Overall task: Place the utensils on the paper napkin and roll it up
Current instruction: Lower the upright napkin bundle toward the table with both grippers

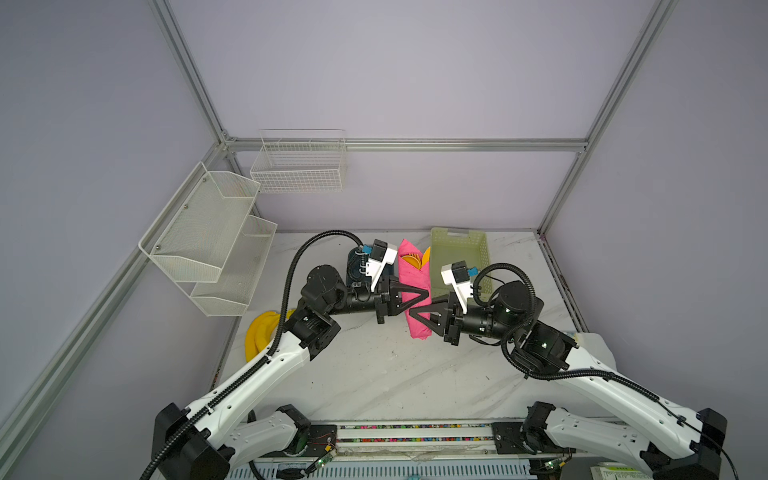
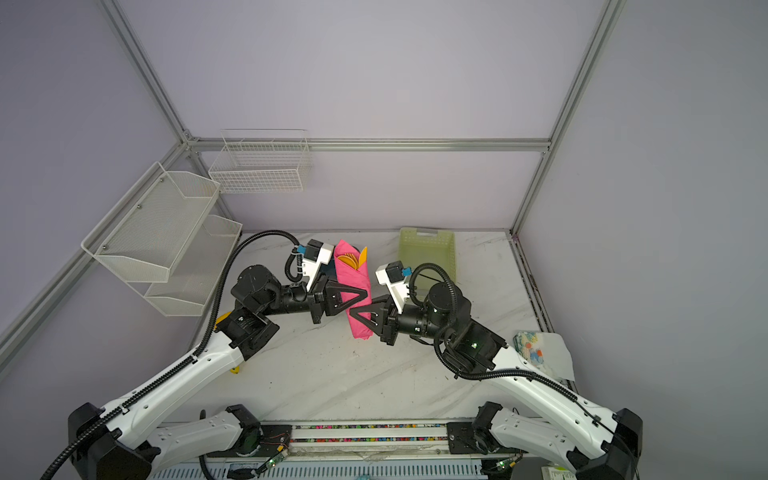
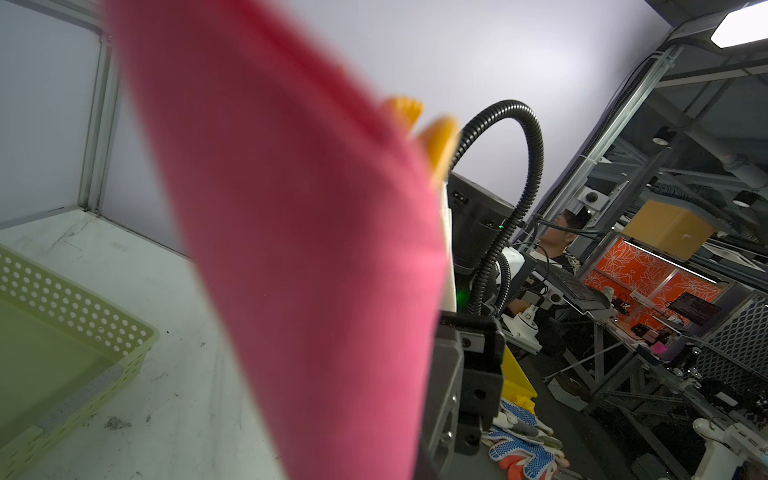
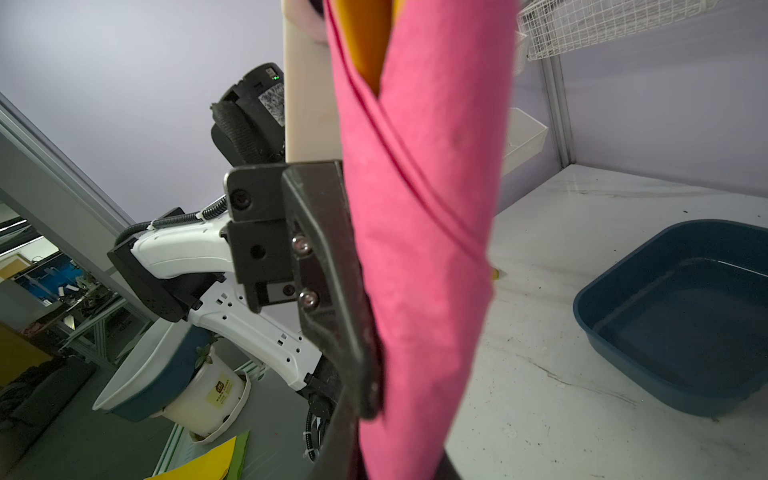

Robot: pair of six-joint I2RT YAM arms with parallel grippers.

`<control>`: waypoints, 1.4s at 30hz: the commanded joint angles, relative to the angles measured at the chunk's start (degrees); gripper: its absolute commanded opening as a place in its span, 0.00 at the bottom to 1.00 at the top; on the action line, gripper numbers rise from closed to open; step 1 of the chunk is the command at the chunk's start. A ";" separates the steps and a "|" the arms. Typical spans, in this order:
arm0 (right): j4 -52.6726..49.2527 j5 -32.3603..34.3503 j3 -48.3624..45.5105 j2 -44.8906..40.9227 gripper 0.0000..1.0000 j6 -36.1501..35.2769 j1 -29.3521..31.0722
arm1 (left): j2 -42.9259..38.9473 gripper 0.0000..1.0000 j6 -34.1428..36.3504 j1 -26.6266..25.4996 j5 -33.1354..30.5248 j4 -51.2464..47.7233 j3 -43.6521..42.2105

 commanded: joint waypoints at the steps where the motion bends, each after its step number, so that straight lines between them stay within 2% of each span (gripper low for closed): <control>1: 1.57 2.16 -0.09 -1.87 0.10 -0.50 -0.13 | -2.81 0.15 2.06 -0.21 -2.13 -2.31 6.26; 8: 1.67 3.15 -0.18 -4.14 0.05 -0.14 -0.13 | -6.72 0.35 3.58 -0.13 -4.74 -4.89 4.26; 12: 3.06 2.11 -0.40 -5.22 0.04 0.01 -0.13 | -8.89 0.54 3.81 -0.05 -5.70 -5.46 2.63; 15: 5.26 -0.42 -0.68 -5.32 0.04 0.13 -0.07 | -8.74 0.62 2.17 -0.04 -3.51 -2.41 1.89; 18: 8.00 -2.70 -1.09 -4.99 0.04 0.40 -0.14 | -7.28 0.66 -0.23 -0.10 -0.79 1.30 2.07; 24: 11.41 -7.88 -0.57 -2.17 0.03 0.60 -0.07 | -4.07 0.70 -3.52 -0.48 2.54 7.43 3.30; 31: 11.26 -9.17 -0.17 -0.03 0.02 0.30 -0.02 | -1.52 0.72 -5.42 -1.51 4.38 10.48 4.62; 36: 11.23 -7.88 -0.48 -0.08 0.02 0.55 0.03 | -1.29 0.69 -6.51 -2.76 7.26 13.01 4.34; 42: 9.28 -5.51 -0.24 -0.77 0.02 -0.22 -0.02 | -2.57 0.59 -6.57 -3.04 7.10 14.37 3.12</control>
